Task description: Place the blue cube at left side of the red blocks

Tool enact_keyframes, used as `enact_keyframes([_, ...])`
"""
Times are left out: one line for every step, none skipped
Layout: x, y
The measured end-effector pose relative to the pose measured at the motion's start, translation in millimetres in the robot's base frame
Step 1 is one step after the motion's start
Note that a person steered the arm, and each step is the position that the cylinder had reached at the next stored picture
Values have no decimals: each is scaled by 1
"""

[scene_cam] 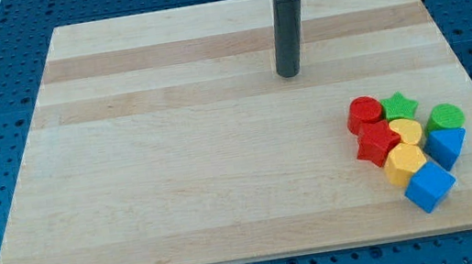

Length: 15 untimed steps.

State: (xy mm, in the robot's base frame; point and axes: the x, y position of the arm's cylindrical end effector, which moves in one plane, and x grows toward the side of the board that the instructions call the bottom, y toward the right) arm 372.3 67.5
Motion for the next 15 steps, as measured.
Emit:
enact_keyframes([39,-7])
enact_keyframes([127,-27])
enact_keyframes([128,-27])
enact_keyframes([196,-27])
enact_keyframes([235,-26])
enact_keyframes([245,-22])
enact_keyframes([247,-2])
enact_keyframes([247,11])
enact_keyframes([247,68])
enact_keyframes([247,113])
enact_keyframes([246,136])
enact_keyframes([245,164])
enact_keyframes([245,164])
enact_keyframes([237,164])
enact_keyframes([220,161])
